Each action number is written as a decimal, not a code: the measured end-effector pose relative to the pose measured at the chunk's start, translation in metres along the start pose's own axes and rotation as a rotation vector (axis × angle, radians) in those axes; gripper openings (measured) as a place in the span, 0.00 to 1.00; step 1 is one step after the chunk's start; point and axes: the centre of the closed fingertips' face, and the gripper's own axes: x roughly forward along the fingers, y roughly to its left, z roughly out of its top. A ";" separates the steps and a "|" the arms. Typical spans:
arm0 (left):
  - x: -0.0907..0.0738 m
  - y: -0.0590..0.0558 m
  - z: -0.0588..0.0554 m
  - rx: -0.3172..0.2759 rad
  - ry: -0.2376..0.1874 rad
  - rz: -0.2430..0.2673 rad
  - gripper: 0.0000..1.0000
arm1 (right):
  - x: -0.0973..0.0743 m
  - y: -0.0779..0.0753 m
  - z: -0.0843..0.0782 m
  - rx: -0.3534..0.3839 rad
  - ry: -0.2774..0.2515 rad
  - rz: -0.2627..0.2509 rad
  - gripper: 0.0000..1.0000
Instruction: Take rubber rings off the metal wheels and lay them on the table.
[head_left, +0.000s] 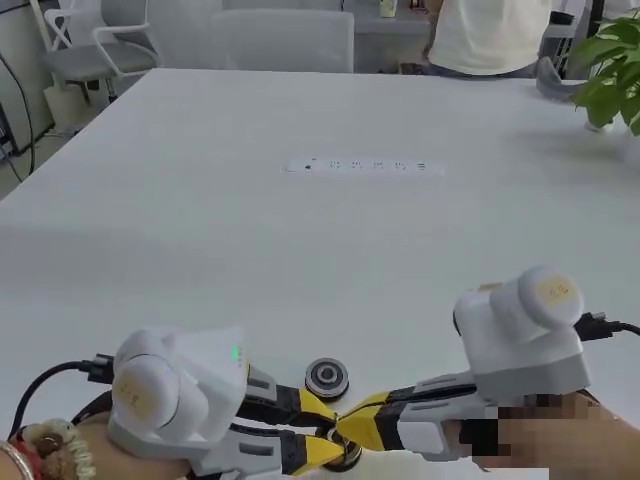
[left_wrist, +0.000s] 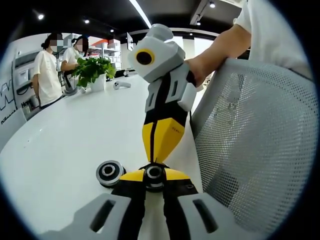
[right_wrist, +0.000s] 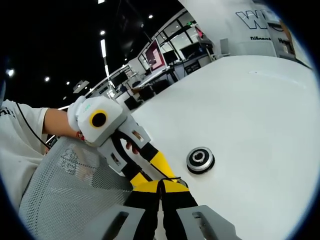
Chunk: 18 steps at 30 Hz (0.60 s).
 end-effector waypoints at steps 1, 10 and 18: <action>0.000 0.000 0.000 0.001 0.000 0.000 0.07 | 0.000 0.000 0.001 0.000 -0.002 0.002 0.00; 0.000 0.000 0.000 0.000 0.000 0.000 0.07 | 0.000 0.003 0.002 0.004 -0.010 0.013 0.00; 0.000 0.000 0.000 -0.021 -0.013 0.009 0.07 | -0.001 -0.003 -0.001 -0.017 0.007 -0.017 0.00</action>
